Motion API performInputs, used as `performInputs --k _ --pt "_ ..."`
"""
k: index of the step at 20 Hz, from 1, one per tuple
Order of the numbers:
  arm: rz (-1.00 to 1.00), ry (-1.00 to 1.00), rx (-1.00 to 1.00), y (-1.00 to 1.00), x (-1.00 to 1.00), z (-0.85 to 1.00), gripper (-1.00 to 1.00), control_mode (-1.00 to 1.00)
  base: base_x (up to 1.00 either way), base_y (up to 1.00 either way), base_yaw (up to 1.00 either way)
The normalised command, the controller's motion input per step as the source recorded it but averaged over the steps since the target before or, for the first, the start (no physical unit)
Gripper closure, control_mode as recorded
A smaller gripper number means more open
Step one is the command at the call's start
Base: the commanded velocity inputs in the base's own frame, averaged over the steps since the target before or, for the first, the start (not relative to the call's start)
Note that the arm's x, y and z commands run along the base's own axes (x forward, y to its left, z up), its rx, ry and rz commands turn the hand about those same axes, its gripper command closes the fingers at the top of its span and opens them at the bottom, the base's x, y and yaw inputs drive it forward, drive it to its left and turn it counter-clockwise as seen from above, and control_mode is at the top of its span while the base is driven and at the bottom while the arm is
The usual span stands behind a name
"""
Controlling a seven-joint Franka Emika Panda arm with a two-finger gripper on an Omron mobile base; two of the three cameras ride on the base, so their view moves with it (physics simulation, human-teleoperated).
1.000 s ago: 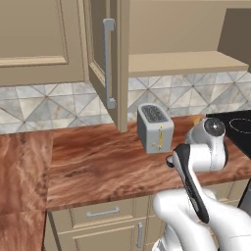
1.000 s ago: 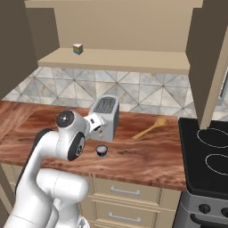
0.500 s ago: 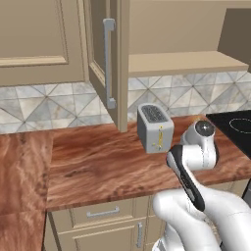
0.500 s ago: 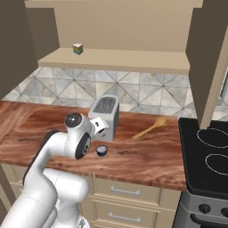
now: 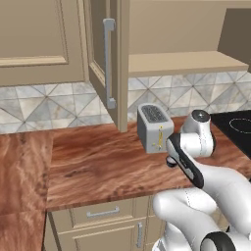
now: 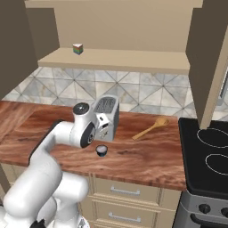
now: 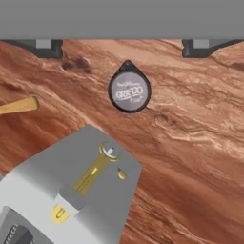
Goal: Pick the boxed food and yogurt from the counter and place them in the cabinets closest to them.
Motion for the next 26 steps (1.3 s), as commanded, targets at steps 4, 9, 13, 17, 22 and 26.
performInputs --k 4,9,13,17,22,26 --pt "0.00 0.05 0.00 0.01 0.06 -0.17 -1.00 -1.00 0.00 0.00 0.00" --pt "0.00 0.09 0.00 0.01 0.09 -0.27 -1.00 -1.00 0.00 0.00 0.00" --pt "0.00 0.13 0.00 0.01 0.18 -0.28 -1.00 -1.00 0.00 0.00 0.00" --pt "0.00 0.12 0.00 0.00 0.26 -0.35 -1.00 -1.00 0.00 0.00 0.00" --pt "0.00 0.11 0.00 -0.01 0.26 -0.35 -1.00 -1.00 0.00 0.00 0.00" --pt "0.00 0.10 0.00 -0.06 0.24 -0.33 -1.00 -1.00 0.00 0.00 0.00"
